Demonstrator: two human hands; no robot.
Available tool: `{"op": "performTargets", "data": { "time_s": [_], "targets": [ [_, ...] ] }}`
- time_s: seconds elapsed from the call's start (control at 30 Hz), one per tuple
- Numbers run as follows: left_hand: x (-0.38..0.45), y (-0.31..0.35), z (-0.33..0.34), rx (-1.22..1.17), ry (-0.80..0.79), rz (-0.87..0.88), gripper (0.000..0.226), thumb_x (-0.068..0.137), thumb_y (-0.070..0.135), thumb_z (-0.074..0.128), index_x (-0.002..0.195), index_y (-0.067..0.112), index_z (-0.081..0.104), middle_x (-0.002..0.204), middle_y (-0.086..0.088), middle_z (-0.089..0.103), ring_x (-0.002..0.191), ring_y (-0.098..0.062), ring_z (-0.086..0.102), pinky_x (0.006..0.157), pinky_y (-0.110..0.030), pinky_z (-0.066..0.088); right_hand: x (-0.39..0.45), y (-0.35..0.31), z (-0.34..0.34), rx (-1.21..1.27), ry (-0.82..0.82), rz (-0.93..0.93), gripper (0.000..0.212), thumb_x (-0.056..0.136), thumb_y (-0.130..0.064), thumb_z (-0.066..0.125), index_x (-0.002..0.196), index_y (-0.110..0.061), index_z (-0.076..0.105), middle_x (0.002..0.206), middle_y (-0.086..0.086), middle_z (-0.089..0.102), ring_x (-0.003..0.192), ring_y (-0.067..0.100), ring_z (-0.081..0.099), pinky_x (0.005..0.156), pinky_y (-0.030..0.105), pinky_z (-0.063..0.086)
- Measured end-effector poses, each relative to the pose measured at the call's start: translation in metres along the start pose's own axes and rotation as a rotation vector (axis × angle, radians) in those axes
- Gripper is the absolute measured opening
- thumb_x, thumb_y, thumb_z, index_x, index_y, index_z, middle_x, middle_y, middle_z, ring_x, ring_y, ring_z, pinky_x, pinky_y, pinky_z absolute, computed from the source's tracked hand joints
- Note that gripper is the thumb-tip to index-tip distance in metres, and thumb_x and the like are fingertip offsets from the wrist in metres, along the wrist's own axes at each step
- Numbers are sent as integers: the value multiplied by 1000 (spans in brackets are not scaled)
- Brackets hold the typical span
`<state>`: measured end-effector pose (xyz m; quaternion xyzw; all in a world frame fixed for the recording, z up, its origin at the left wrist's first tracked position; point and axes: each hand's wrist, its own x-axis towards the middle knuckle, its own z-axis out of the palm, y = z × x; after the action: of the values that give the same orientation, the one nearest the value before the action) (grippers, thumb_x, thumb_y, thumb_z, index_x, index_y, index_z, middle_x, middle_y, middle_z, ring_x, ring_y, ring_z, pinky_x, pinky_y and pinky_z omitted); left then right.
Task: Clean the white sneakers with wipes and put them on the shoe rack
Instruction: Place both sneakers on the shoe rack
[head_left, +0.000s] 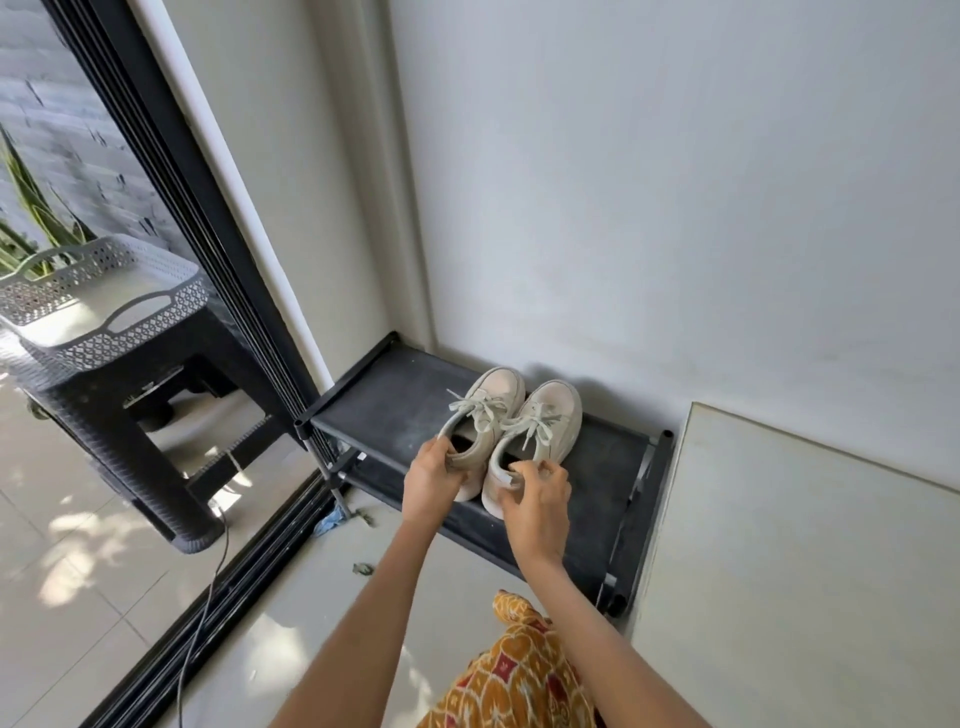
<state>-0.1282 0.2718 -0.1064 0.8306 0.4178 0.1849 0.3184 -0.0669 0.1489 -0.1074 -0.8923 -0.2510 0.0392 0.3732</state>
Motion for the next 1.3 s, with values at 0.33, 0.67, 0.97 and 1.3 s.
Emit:
{"op": "performTargets", "data": {
  "time_s": [0.33, 0.67, 0.97, 1.3],
  "targets": [
    [-3, -3, -3, -13, 52, -21, 24, 74, 9, 71, 85, 6, 50, 83, -1, 53, 75, -20, 48, 63, -30, 35, 10, 2, -4, -56, -140, -120, 13, 82, -13, 68, 89, -13, 57, 144, 11, 40, 113, 27, 56, 76, 34, 54],
    [12, -12, -14, 13, -14, -29, 23, 74, 10, 71, 84, 5, 52, 81, -1, 55, 77, -22, 50, 62, -29, 30, 19, -5, -6, 38, -133, -98, 14, 81, -12, 70, 94, -10, 63, 128, 6, 48, 99, 23, 61, 80, 31, 50],
    [4, -12, -8, 11, -14, -5, 23, 75, 9, 66, 94, 5, 54, 94, -2, 57, 87, -24, 53, 65, -29, 34, 16, 7, 3, 44, -172, -127, 14, 82, -12, 69, 93, -14, 61, 140, 6, 39, 108, 25, 59, 84, 35, 53],
    [-31, 14, 13, -5, 152, 111, 46, 93, 18, 56, 135, 7, 42, 153, -18, 20, 144, -32, 14, 116, -43, 20, 5, 20, -37, 92, -72, -245, 29, 90, -23, 60, 119, -20, 58, 130, 2, 45, 114, 15, 51, 75, 19, 50]
  ]
}}
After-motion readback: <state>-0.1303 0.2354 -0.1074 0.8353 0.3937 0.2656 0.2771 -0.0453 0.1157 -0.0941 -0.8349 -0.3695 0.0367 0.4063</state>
